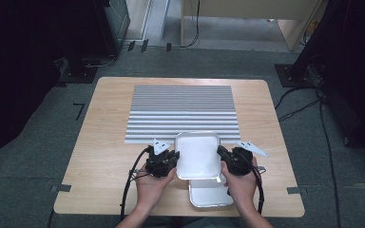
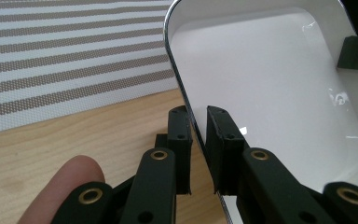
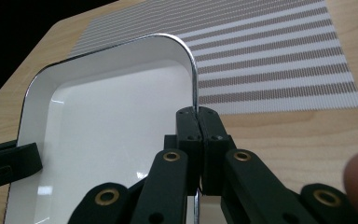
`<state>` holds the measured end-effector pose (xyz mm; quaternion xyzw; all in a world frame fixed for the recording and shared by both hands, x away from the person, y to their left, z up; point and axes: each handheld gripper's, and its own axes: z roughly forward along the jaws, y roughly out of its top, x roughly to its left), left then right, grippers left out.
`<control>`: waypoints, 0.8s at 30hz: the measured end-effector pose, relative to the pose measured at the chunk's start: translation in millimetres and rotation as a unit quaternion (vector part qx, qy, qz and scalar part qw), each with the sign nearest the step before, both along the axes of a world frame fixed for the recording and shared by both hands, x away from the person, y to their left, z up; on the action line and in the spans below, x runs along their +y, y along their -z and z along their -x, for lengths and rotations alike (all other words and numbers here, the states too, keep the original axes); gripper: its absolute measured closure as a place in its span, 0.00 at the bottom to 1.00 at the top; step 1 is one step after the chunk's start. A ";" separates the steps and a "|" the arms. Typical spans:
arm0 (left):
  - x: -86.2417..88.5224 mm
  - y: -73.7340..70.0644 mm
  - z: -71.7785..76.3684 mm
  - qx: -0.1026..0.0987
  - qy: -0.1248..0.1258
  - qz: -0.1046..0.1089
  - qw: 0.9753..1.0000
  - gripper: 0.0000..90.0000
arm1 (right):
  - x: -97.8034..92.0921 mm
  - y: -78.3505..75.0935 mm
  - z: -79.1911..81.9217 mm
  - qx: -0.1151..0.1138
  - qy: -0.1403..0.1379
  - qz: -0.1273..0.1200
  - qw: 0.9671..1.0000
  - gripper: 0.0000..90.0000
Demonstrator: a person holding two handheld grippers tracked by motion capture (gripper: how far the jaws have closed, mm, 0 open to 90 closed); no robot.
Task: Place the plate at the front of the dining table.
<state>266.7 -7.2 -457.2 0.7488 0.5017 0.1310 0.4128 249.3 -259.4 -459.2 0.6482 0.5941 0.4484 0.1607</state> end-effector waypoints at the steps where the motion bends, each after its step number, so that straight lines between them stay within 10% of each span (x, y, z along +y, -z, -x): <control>1: 1.6 -0.5 -3.8 0.002 -0.002 0.000 1.000 0.90 | 1.5 -1.6 -3.6 -0.001 -0.002 0.004 1.000 1.00; 24: 24.5 -2.8 -77.8 0.028 -0.042 0.013 0.999 0.95 | 31.5 -14.5 -80.8 0.022 -0.019 0.032 0.999 1.00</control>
